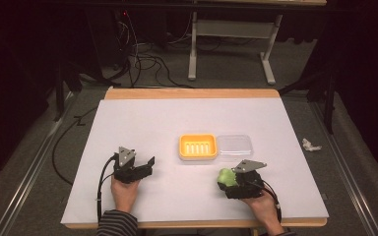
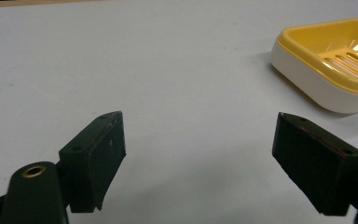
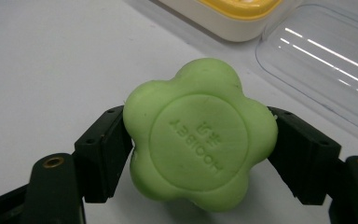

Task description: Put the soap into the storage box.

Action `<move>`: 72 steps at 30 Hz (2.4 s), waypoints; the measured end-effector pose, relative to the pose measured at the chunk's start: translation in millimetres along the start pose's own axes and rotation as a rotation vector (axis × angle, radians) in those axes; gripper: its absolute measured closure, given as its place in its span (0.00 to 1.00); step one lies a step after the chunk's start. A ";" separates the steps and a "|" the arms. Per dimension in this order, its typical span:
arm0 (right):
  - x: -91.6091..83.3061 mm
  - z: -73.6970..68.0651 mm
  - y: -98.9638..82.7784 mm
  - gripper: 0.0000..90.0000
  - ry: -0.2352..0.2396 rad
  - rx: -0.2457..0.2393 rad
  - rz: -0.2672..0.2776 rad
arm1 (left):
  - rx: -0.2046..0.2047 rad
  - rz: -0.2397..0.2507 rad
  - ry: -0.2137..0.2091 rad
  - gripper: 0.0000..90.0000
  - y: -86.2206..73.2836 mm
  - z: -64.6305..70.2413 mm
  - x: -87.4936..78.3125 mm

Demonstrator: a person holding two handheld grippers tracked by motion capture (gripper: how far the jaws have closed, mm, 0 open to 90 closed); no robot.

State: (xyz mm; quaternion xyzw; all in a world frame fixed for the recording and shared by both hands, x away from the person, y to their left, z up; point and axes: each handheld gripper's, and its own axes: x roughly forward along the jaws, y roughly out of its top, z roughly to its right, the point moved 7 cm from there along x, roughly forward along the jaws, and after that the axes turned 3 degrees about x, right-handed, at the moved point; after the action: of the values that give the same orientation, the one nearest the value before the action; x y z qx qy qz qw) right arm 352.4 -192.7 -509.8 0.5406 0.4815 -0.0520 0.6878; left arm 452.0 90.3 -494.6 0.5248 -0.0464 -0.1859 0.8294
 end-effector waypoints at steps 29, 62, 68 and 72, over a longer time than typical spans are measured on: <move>-36.4 11.7 35.2 0.30 -0.002 0.021 0.110 | 0.012 -0.007 -0.003 0.21 -1.6 1.4 0.6; -12.7 26.0 88.2 0.30 0.009 0.075 0.141 | 0.036 -0.014 0.008 0.23 -3.4 0.8 1.5; -3.2 28.5 102.9 0.30 0.012 0.069 0.126 | 0.037 -0.011 0.002 0.23 -3.6 2.5 0.8; 7.9 28.8 109.6 0.30 0.012 0.057 0.098 | 0.038 -0.012 0.000 0.23 -3.6 2.6 0.7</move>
State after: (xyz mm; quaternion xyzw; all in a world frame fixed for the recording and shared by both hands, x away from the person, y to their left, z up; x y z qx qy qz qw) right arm 438.9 -167.2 -440.8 0.5830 0.4570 -0.0287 0.6711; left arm 450.9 86.4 -496.7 0.5406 -0.0466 -0.1898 0.8182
